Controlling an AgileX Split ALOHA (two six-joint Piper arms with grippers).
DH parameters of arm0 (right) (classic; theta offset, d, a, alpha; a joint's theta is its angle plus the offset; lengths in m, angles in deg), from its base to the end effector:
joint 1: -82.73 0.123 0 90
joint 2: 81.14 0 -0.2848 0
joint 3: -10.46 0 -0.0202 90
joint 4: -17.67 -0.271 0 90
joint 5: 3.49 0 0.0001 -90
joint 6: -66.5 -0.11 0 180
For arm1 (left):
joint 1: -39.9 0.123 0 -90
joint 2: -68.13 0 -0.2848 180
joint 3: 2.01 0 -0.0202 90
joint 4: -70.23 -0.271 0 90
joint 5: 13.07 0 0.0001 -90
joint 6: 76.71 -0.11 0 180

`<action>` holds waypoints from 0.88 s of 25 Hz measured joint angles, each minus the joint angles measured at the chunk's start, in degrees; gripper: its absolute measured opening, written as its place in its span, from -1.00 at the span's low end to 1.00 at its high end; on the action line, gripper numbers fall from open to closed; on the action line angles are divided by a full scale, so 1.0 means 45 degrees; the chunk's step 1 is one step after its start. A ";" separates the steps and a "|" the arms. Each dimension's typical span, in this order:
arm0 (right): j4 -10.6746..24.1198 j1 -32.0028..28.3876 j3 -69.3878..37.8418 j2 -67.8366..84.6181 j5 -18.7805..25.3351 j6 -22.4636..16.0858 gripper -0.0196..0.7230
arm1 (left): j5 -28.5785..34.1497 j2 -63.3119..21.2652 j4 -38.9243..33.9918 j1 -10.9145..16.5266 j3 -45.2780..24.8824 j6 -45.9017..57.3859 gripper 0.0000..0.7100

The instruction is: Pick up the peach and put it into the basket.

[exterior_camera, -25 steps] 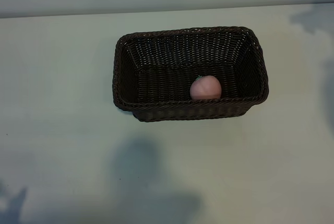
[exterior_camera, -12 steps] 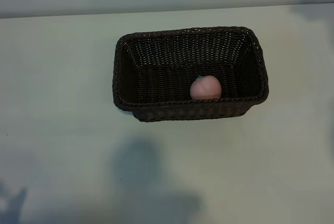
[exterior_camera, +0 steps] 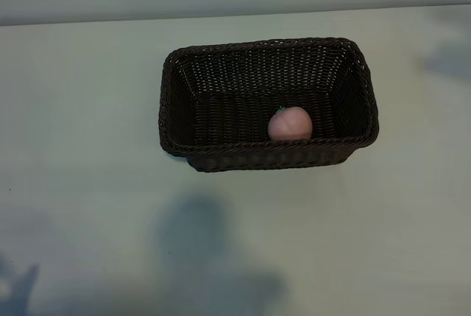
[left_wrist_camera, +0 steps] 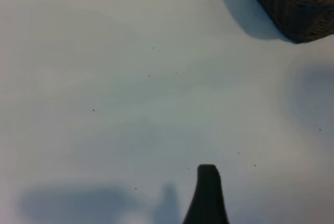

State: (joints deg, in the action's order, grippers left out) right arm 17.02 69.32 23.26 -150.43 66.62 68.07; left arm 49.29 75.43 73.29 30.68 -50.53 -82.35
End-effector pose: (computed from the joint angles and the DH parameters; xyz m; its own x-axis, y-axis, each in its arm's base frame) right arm 0.1971 -0.0458 0.4902 -0.5851 0.1153 -0.8028 0.2099 0.9777 -0.0125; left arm 0.0260 -0.0095 0.2762 -0.4496 0.1474 -0.8810 0.2349 0.9711 0.0426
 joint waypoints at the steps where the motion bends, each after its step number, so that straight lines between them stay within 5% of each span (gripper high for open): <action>1: 0.0000 0.0000 -0.0366 0.0553 0.0001 -0.0091 0.67 | 0.0000 0.0000 0.0000 0.0000 0.0000 0.0000 0.66; 22: 0.0068 0.0000 -0.8443 1.0295 -0.2077 -0.0348 0.66 | 0.0000 0.0000 0.0000 0.0000 0.0000 0.0000 0.66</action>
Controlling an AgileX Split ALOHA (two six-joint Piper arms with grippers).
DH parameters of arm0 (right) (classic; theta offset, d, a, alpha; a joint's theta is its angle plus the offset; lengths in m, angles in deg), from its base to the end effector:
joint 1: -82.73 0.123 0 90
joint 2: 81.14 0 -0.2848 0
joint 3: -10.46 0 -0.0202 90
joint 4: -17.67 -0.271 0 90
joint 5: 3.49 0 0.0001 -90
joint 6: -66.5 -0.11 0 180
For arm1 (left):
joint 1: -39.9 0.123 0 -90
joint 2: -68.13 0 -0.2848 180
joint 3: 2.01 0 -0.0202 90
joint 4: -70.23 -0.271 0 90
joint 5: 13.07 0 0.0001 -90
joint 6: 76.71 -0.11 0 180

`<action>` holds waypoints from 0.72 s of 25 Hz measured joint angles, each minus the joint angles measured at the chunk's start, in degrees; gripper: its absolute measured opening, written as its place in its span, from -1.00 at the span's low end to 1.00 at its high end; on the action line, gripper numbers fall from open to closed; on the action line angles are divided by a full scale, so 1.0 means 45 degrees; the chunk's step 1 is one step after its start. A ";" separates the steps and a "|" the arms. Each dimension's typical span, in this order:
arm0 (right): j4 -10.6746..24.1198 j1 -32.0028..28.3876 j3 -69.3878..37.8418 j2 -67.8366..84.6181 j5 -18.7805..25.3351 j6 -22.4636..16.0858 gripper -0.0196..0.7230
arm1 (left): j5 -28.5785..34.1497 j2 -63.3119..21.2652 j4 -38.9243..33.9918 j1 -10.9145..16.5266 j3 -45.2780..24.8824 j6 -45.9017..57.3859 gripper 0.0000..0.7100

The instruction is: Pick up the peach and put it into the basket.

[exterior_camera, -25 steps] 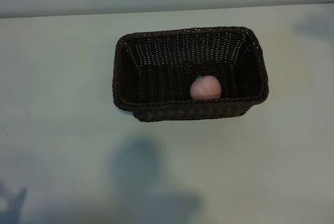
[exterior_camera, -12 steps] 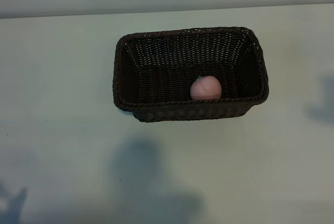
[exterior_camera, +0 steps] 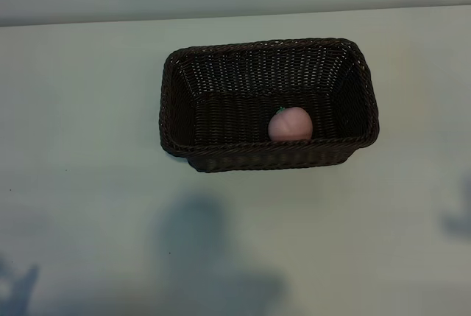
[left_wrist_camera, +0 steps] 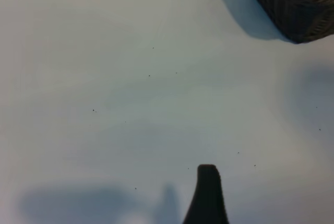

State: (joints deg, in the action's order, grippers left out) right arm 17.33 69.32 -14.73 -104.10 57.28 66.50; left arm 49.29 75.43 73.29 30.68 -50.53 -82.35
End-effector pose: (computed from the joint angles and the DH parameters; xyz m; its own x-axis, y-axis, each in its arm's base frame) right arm 0.0295 -0.0064 0.3942 -0.3147 0.0780 -0.9460 0.2281 0.9736 0.0044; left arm 0.0260 -0.0095 0.2762 -0.4496 0.1474 -0.8810 0.2349 0.9711 0.0426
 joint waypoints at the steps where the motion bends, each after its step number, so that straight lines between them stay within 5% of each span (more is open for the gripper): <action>1: 0.0000 0.0000 -0.0267 0.0202 -0.0152 0.0000 0.66 | 0.0000 0.0000 0.0000 0.0000 0.0000 0.0000 0.66; 9: 0.0075 0.0719 -0.2409 0.2290 -0.0303 0.0000 0.66 | 0.0000 0.0000 0.0000 0.0000 0.0000 0.0000 0.66; 18: 0.0075 0.0731 -0.3678 0.3477 0.0624 0.0000 0.66 | 0.0000 0.0000 0.0000 0.0000 0.0000 0.0000 0.66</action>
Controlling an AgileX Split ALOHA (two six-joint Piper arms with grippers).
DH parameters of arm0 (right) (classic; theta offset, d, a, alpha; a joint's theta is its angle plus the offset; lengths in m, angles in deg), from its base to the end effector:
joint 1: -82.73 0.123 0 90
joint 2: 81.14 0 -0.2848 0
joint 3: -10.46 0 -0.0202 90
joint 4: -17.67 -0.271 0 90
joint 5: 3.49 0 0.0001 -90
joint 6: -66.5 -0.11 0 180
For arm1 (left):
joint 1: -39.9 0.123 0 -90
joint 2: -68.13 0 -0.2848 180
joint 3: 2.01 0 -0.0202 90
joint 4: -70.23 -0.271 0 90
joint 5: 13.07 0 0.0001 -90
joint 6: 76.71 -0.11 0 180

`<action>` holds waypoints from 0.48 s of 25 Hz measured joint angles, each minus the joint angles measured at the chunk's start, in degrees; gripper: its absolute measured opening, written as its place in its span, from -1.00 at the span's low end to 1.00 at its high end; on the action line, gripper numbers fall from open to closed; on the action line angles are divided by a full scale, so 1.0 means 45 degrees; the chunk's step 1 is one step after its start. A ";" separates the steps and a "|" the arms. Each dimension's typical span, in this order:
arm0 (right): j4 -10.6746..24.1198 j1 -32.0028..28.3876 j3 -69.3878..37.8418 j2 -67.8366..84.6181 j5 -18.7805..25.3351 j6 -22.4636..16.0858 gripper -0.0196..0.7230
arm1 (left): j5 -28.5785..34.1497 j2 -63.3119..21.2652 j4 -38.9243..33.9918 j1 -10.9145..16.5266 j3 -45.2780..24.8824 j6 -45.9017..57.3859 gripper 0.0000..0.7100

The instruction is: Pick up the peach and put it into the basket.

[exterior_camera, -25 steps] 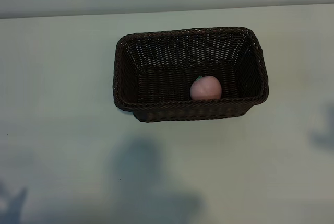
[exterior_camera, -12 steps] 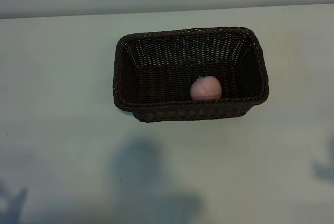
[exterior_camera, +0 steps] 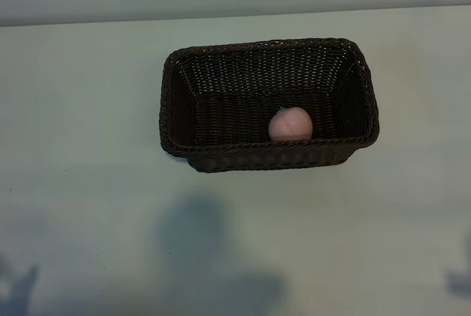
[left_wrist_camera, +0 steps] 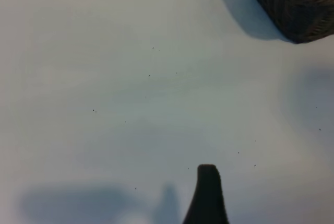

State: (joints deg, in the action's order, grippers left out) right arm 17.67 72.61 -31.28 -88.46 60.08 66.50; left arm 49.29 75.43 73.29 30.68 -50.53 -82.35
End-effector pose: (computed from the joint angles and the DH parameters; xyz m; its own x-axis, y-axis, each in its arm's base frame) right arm 0.0103 -0.0018 0.3097 -0.3788 0.0676 -0.9230 0.1757 0.9844 0.0000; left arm 0.0260 -0.0095 0.2762 -0.4496 0.1474 -0.8810 0.2349 0.9711 0.0426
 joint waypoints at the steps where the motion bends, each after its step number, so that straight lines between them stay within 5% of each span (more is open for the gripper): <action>1: 0.0000 0.0014 -0.0139 0.0000 0.0033 0.0000 0.66 | 0.0000 0.0000 0.0000 0.0000 0.0000 0.0000 0.66; 12: -0.0099 0.0087 -0.1656 0.0000 -0.0379 0.0357 0.66 | 0.0000 0.0000 0.0000 0.0000 0.0000 0.0000 0.66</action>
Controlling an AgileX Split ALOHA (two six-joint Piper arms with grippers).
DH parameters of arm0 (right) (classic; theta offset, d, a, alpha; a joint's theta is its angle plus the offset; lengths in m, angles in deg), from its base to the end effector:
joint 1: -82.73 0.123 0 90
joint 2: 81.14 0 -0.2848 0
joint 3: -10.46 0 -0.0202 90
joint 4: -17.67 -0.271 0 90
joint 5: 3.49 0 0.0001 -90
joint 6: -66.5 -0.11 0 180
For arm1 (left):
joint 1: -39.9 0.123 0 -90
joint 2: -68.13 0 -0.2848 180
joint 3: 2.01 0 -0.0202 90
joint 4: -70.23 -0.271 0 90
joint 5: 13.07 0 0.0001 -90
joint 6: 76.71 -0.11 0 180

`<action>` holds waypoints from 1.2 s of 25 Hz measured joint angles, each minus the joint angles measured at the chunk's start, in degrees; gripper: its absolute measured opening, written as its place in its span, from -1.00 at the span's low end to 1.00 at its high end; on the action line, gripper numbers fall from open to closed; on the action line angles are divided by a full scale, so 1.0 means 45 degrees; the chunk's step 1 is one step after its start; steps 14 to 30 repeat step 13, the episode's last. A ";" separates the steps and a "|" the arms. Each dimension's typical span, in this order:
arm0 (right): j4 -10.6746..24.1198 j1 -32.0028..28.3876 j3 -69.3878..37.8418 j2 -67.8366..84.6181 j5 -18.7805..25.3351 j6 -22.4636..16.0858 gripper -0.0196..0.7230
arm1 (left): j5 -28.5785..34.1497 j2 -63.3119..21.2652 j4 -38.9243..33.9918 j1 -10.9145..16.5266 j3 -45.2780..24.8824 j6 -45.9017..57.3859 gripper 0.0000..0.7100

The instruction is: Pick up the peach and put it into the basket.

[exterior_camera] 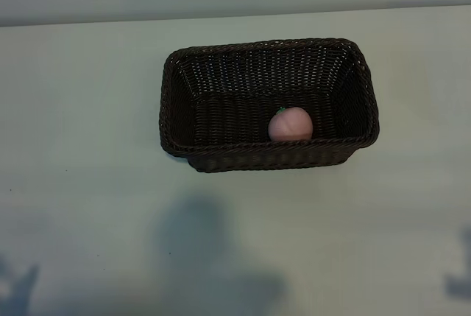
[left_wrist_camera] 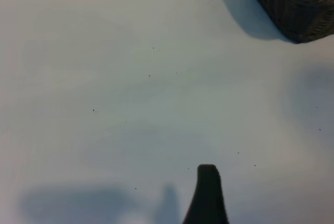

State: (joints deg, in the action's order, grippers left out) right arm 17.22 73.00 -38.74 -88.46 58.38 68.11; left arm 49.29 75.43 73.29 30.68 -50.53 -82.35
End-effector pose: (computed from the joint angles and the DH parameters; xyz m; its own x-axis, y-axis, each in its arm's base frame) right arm 0.0288 -0.0042 0.2732 -0.4725 0.0563 -0.8796 0.1515 0.9883 -0.0182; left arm 0.0260 -0.0095 0.2762 -0.4496 0.1474 -0.8810 0.2349 0.9711 0.0426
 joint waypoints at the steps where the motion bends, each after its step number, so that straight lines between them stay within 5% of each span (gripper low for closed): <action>1: -0.0030 0.0000 -0.0003 0.0000 -0.0026 0.0000 0.66 | 0.0000 0.0000 0.0000 0.0000 0.0000 0.0000 0.66; 30: -0.0059 0.0000 -0.0003 0.0000 -0.0108 0.0000 0.66 | 0.0000 0.0000 0.0000 0.0000 0.0000 0.0000 0.66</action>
